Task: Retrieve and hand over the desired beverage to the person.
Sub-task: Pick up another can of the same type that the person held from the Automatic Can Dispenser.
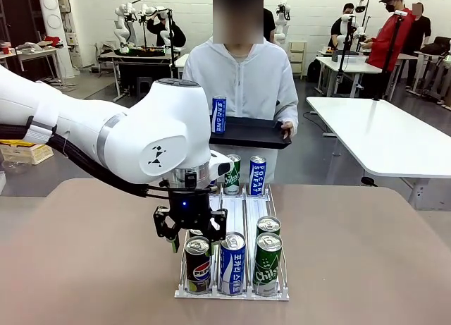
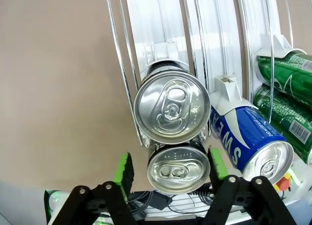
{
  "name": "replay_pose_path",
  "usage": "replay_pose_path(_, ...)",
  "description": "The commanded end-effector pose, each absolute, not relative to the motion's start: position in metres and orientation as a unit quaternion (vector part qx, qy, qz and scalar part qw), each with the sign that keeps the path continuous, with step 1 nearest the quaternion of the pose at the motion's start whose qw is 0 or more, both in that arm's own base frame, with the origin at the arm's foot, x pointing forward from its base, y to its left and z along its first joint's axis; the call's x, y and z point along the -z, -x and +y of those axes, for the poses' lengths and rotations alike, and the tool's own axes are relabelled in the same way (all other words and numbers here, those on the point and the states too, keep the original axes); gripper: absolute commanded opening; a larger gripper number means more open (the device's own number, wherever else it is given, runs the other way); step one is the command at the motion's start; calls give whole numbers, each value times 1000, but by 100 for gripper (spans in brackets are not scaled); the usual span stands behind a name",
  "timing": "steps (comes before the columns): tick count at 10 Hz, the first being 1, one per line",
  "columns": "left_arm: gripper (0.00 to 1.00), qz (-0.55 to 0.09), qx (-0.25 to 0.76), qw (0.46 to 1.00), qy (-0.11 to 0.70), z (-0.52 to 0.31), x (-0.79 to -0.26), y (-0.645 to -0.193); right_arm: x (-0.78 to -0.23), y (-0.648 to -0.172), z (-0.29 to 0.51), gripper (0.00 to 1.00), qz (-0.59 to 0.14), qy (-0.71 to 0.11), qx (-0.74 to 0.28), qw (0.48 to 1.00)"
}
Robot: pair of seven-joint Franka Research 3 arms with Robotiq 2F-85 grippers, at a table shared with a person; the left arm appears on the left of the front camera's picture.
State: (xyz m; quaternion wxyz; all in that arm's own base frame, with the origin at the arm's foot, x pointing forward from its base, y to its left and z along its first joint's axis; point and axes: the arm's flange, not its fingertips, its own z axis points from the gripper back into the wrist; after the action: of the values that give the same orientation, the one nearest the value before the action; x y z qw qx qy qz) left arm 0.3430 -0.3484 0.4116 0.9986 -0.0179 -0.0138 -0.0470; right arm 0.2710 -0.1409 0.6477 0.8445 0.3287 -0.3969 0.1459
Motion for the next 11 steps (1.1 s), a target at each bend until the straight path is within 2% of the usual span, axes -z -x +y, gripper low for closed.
replay_pose_path(1, 0, -16, 40, 999, 6, -352, -407, -343, -648, -274, -140, 100, -404, -342, -152, 835)
replay_pose_path(2, 32, -13, 40, 999, 6, -352, -407, -343, -648, -274, -140, 100, -404, -342, -152, 835)
replay_pose_path(3, 0, -12, 41, 999, 7, -352, -407, -343, -648, -274, -140, 100, -404, -342, -152, 835)
replay_pose_path(5, 0, -9, 41, 999, 7, -352, -406, -343, -648, -274, -140, 100, -404, -342, -152, 835)
replay_pose_path(6, 5, -8, 41, 999, 6, -352, -406, -343, -648, -274, -140, 100, -404, -342, -152, 835)
replay_pose_path(7, 5, -7, 41, 999, 7, -352, -406, -343, -648, -274, -140, 100, -404, -342, -152, 835)
replay_pose_path(8, 0, -8, 43, 999, 9, -351, -408, -343, -648, -274, -140, 100, -404, -342, -152, 835)
replay_pose_path(9, 4, -10, 41, 999, 10, -350, -412, -342, -648, -274, -140, 100, -404, -342, -152, 835)
replay_pose_path(10, 0, -10, 33, 999, 9, -348, -424, -341, -648, -274, -140, 100, -404, -342, -152, 835)
replay_pose_path(11, 0, -15, 32, 999, 12, -347, -442, -338, -648, -274, -140, 100, -404, -342, -152, 835)
